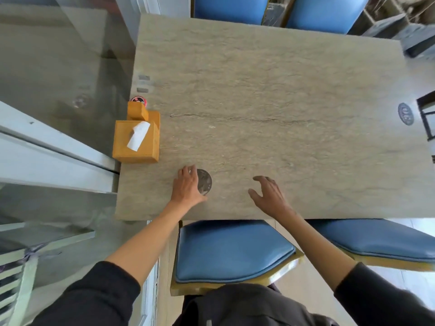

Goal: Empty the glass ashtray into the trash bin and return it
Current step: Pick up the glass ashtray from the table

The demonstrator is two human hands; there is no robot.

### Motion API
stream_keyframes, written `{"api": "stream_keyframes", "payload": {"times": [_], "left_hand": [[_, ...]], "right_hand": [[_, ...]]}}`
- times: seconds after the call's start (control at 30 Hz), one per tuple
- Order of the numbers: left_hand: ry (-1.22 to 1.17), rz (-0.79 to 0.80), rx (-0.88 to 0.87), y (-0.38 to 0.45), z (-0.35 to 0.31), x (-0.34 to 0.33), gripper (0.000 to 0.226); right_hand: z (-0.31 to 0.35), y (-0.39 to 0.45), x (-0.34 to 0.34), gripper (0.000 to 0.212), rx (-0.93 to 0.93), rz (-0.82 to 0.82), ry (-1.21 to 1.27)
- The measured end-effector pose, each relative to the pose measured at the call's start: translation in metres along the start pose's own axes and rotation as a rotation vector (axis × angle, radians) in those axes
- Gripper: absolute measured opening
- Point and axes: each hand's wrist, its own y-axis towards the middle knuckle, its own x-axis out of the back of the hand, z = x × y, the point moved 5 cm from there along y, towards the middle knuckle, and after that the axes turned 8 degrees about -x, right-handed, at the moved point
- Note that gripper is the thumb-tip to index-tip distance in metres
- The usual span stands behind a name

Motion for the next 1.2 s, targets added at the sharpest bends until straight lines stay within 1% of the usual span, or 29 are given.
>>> {"api": "stream_keyframes", "payload": {"times": [0.2,0.3,0.43,0.57,0.73,0.87,1.07,1.2], "left_hand": [[-0.093,-0.018,0.022,-0.02,-0.004,0.025,0.121],[-0.149,-0.086,0.023,-0.033,-0.01,0.043,0.117],[-0.233,-0.201,-0.055,-0.047,-0.027,0.065,0.112],[-0.246,-0.262,-0.146,-0.061,-0.057,0.083,0.109],[-0.242,-0.343,-0.259,-0.082,-0.107,0.1,0.11],[-0.271,-0.371,-0.322,-0.1,-0.155,0.108,0.119],[-0.409,-0.391,-0.406,-0.133,-0.249,0.096,0.122],[-0.441,-0.389,-0.464,-0.156,-0.321,0.075,0.123]], "right_hand": [[0.004,-0.027,0.017,0.051,-0.062,-0.035,0.125],[0.005,-0.037,0.029,0.05,-0.066,-0.06,0.169],[0.001,-0.046,0.05,0.049,-0.043,-0.11,0.202],[-0.012,-0.057,0.073,0.048,-0.009,-0.164,0.237],[-0.038,-0.078,0.097,0.049,0.03,-0.225,0.334],[-0.071,-0.1,0.119,0.048,0.053,-0.25,0.491],[-0.138,-0.143,0.148,0.042,0.11,-0.295,0.676],[-0.196,-0.177,0.162,0.038,0.133,-0.34,0.757]]}}
